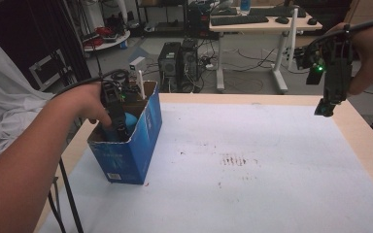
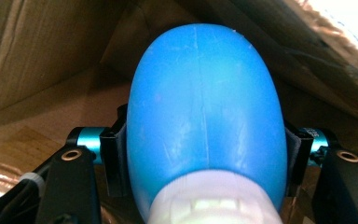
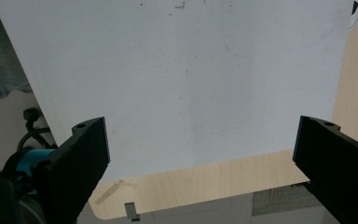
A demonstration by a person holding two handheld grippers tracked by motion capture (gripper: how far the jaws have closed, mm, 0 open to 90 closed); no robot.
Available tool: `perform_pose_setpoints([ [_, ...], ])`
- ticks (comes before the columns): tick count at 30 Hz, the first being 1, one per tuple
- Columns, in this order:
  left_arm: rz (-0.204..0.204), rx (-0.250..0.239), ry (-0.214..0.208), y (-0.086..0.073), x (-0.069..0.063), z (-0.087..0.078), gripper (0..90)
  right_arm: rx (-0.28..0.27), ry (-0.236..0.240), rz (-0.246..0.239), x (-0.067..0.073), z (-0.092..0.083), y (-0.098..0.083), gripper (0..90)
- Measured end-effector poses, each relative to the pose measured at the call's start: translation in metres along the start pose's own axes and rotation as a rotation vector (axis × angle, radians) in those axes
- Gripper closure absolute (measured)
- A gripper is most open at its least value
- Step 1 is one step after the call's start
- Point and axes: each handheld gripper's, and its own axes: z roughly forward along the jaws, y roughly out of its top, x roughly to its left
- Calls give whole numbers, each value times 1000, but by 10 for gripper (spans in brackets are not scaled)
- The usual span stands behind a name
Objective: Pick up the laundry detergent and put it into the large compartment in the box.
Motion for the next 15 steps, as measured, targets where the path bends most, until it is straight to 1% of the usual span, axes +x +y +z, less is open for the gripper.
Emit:
perform_pose_setpoints([
  [4, -15, 5, 12, -1, 0, -2, 320, 0, 2, 7, 0, 0, 1, 27],
  [15, -28, 2, 11, -3, -1, -6, 310, 4, 2, 1, 0, 1, 3, 27],
])
